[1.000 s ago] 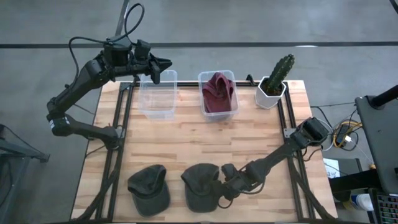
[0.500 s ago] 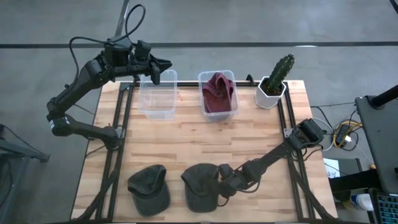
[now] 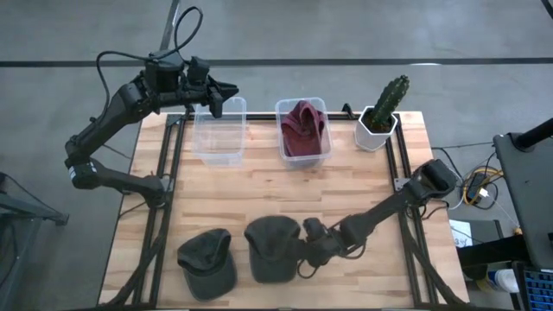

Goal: Pick & Place hat
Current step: Put the right black cap into the left transparent bin, then put the black cap into the left transparent bin

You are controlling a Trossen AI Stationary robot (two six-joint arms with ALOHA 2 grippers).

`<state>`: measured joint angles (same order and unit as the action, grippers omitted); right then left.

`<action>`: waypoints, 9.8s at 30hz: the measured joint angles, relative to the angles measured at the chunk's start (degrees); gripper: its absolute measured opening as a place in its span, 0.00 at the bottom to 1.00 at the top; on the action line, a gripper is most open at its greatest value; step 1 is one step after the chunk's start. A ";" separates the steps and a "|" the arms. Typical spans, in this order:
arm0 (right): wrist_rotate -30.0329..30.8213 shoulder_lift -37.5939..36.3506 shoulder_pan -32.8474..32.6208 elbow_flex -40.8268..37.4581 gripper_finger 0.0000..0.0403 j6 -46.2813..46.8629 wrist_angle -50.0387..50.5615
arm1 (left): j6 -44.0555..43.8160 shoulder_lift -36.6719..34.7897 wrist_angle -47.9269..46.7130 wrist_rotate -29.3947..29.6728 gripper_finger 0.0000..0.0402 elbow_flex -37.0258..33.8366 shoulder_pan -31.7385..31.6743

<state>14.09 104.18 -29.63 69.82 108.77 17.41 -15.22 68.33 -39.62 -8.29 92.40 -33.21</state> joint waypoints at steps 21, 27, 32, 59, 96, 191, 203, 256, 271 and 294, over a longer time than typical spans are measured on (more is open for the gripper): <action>31.09 -17.13 14.04 5.99 0.03 -31.63 0.01 | -2.02 -11.33 -1.16 -1.27 0.17 0.11 -0.02; 31.53 -16.96 20.74 13.33 0.03 -46.07 0.08 | -0.90 -14.88 -2.16 -2.42 0.17 0.13 0.02; 34.17 -16.96 25.60 20.57 0.03 -58.11 -0.27 | 1.38 -16.87 -1.90 -2.69 0.17 0.13 0.02; 29.77 2.31 30.19 58.75 0.03 -86.88 -0.80 | 8.15 -11.03 4.10 -4.94 0.17 -0.15 3.33; 33.39 2.82 31.80 60.13 0.03 -82.66 0.28 | 13.85 -10.55 7.39 2.85 0.17 -0.71 3.43; 29.19 0.07 28.00 58.01 0.57 -108.76 20.15 | -55.36 -25.35 -4.35 27.05 0.06 -47.58 3.22; 28.86 0.11 28.02 56.33 0.58 -105.88 20.15 | -57.01 -23.72 -3.62 22.14 0.31 -47.30 3.17; -7.07 14.61 13.16 15.78 0.57 -38.41 -20.31 | -26.90 -26.64 -2.49 -7.38 0.33 -12.85 3.39; -17.16 36.32 11.98 44.69 0.57 -39.01 1.56 | -26.59 -26.46 -2.45 -7.54 0.33 -12.87 3.32; -20.40 43.08 12.90 55.38 0.04 -37.84 1.50 | -26.89 -26.41 -2.86 -7.52 0.33 -12.92 3.34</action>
<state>-6.30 147.26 -16.73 125.20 70.93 18.91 -42.11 41.92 -42.48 -15.81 79.48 -29.87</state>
